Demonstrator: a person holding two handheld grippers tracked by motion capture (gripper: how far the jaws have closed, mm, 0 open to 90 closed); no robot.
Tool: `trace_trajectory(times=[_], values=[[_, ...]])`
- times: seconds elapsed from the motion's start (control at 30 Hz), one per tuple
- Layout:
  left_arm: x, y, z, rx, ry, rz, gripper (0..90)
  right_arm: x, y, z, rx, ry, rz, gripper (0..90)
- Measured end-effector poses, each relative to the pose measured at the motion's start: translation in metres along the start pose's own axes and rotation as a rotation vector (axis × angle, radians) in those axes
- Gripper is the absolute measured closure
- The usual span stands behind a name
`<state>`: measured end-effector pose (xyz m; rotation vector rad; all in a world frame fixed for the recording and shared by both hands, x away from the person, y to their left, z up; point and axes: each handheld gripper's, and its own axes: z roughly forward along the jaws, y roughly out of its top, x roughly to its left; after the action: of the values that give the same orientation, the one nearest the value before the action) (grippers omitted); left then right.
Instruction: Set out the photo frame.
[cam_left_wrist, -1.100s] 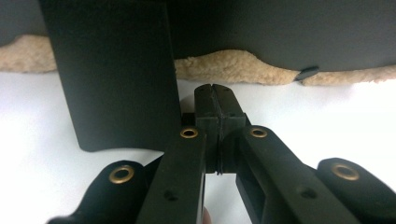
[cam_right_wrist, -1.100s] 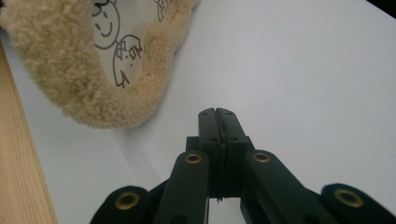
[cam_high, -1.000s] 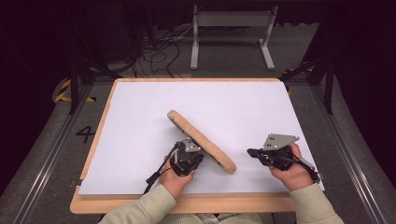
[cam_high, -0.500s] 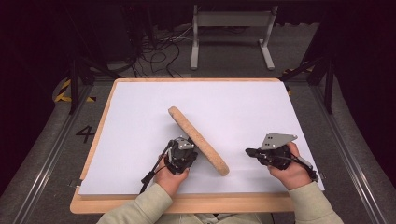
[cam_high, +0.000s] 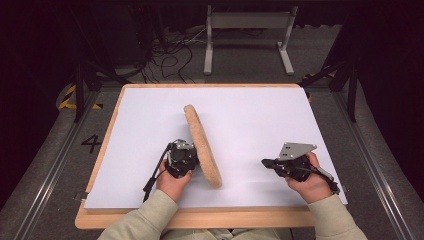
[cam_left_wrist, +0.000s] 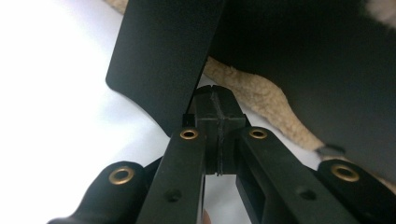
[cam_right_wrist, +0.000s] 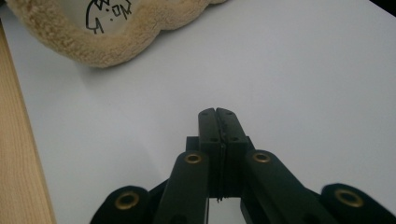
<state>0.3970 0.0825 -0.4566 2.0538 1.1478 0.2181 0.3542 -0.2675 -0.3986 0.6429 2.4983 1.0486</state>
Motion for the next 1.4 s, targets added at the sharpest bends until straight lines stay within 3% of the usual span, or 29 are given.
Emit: trace_trajectory(times=[0.17, 0.2, 0.43, 0.6, 0.77, 0.9, 1.03, 1.2, 1.3, 1.4], values=[[0.011, 0.001, -0.002, -0.006, 0.011, -0.018, 90.0, 0.0, 0.0, 0.0, -0.001, 0.001, 0.0, 90.0], [0.014, 0.002, -0.003, -0.001, 0.029, -0.022, 90.0, 0.0, 0.0, 0.0, -0.001, 0.001, -0.001, 90.0], [0.027, 0.004, -0.005, -0.003, 0.03, -0.035, 90.0, 0.001, 0.001, 0.001, 0.0, 0.001, -0.003, 90.0], [0.037, 0.005, -0.006, -0.004, 0.027, -0.041, 90.0, 0.001, 0.001, 0.001, 0.0, 0.002, 0.0, 90.0], [0.047, 0.005, -0.005, 0.023, -0.011, -0.088, 90.0, 0.001, 0.001, 0.001, 0.0, 0.002, -0.001, 89.9], [0.045, 0.004, -0.009, 0.015, -0.005, -0.077, 88.2, 0.001, 0.001, 0.001, 0.001, 0.005, -0.003, 88.9], [0.043, 0.001, -0.026, -0.026, 0.034, -0.041, 83.2, -0.001, 0.004, 0.002, -0.001, 0.011, 0.002, 88.4], [0.049, -0.009, -0.06, -0.091, 0.063, -0.061, 77.3, -0.003, 0.01, 0.009, 0.001, 0.022, -0.005, 87.0], [0.049, -0.014, -0.07, -0.109, 0.076, -0.069, 76.5, -0.003, 0.012, 0.011, 0.002, 0.025, -0.005, 86.7], [0.047, -0.021, -0.091, -0.171, 0.088, -0.076, 82.6, -0.003, 0.013, 0.012, 0.003, 0.025, -0.006, 86.8]])
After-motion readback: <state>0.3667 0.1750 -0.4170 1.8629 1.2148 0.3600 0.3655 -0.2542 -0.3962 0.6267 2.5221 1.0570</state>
